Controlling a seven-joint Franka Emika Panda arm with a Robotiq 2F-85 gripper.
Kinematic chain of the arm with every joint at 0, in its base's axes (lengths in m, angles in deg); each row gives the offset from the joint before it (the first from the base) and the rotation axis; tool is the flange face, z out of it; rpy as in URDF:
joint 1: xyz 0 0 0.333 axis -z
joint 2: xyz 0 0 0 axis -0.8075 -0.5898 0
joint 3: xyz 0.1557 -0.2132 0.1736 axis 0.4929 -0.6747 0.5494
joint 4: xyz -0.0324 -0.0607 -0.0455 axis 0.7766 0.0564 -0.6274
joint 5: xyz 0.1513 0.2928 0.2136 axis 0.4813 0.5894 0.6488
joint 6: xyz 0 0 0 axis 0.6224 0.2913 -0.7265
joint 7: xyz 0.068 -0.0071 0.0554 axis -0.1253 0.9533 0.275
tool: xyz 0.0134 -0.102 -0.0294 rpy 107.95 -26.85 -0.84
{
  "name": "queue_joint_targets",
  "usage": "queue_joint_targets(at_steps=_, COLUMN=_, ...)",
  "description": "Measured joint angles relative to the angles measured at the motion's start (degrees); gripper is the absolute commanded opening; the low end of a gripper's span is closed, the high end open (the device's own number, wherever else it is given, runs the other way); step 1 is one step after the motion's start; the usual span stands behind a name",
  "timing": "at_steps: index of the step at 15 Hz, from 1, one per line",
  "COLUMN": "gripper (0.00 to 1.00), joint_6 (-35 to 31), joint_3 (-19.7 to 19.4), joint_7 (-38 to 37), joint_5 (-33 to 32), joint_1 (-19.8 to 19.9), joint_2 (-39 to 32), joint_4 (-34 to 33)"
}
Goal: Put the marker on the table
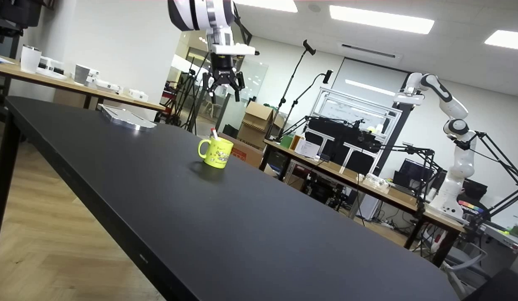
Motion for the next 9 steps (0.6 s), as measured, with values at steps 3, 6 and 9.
queue_joint_targets(at_steps=3, gripper=1.0, joint_6=2.4, joint_3=-0.4, joint_7=2.3, joint_5=-1.8, joint_1=-1.8, joint_2=-6.1, joint_4=-6.5)
queue_joint_targets(at_steps=6, gripper=1.0, joint_6=5.0, joint_3=-0.9, joint_7=3.9, joint_5=-2.0, joint_1=-3.0, joint_2=-10.5, joint_4=-10.8)
queue_joint_targets(at_steps=9, gripper=1.0, joint_6=7.3, joint_3=-1.1, joint_7=4.9, joint_5=-1.9, joint_1=-3.3, joint_2=-13.5, joint_4=-13.5)
